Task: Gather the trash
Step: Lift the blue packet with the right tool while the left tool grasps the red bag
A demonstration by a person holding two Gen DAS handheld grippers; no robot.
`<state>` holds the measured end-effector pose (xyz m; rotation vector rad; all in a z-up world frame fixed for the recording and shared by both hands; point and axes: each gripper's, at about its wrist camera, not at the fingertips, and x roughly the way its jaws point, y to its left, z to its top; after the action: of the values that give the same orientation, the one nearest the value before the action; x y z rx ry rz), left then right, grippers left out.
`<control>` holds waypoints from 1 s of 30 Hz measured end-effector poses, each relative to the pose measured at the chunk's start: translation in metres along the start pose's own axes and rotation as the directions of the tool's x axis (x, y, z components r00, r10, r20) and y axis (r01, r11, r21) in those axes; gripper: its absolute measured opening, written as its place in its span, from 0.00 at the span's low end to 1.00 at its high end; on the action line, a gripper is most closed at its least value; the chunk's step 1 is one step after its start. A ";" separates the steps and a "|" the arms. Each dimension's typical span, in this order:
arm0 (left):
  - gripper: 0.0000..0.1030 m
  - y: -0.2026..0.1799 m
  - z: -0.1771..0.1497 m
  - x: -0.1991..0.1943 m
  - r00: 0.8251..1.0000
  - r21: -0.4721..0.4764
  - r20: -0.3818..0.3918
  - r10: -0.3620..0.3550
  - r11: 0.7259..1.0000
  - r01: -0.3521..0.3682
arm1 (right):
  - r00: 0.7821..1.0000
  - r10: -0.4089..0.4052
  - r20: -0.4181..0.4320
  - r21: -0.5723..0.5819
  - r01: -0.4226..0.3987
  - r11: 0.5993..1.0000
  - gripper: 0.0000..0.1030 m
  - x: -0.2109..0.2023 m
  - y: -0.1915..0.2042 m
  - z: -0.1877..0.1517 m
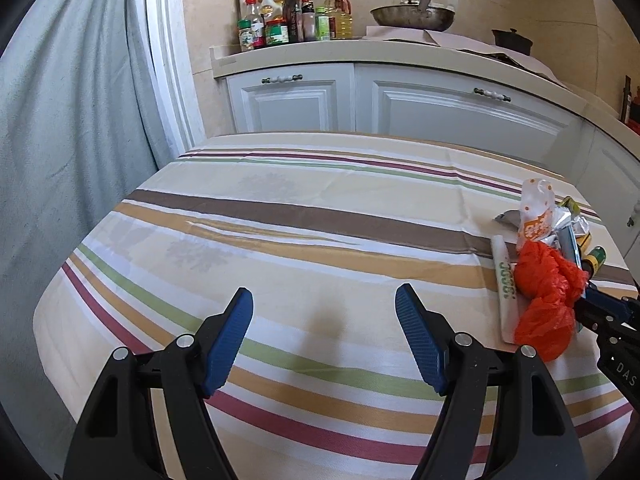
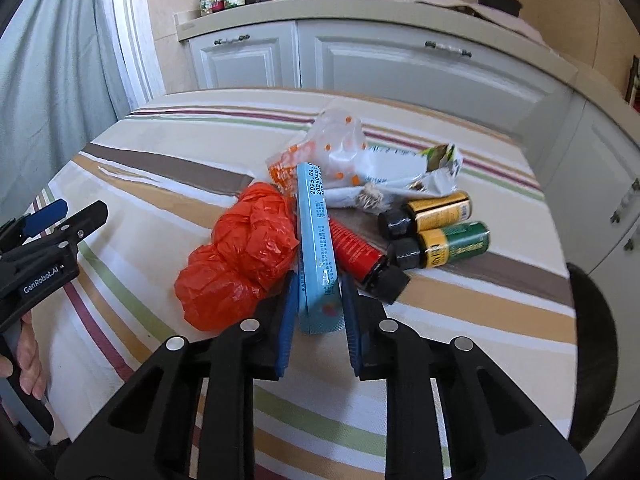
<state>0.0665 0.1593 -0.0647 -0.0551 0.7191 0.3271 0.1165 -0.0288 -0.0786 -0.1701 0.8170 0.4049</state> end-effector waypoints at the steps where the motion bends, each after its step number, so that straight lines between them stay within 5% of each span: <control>1: 0.70 -0.002 0.000 -0.001 1.000 0.004 0.002 -0.005 1.000 0.005 | 1.000 -0.005 0.011 0.000 0.005 1.000 0.21 -0.004 -0.001 0.000; 21: 0.72 -0.105 -0.002 -0.026 0.982 0.170 0.018 -0.188 0.968 0.183 | 0.980 -0.166 0.113 0.221 0.138 0.966 0.21 -0.061 -0.110 -0.029; 28: 0.73 -0.128 -0.009 -0.008 0.981 0.202 -0.055 -0.187 0.960 0.195 | 0.976 -0.180 0.123 0.264 0.143 0.954 0.21 -0.071 -0.130 -0.045; 30: 0.66 -0.128 -0.008 -0.005 0.975 0.187 -0.076 -0.207 0.958 0.218 | 0.976 -0.180 0.123 0.273 0.142 0.952 0.21 -0.072 -0.134 -0.048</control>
<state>0.0979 0.0351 -0.0756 0.0437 0.7898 0.0481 0.0957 -0.1857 -0.0591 0.0403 0.6977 0.1494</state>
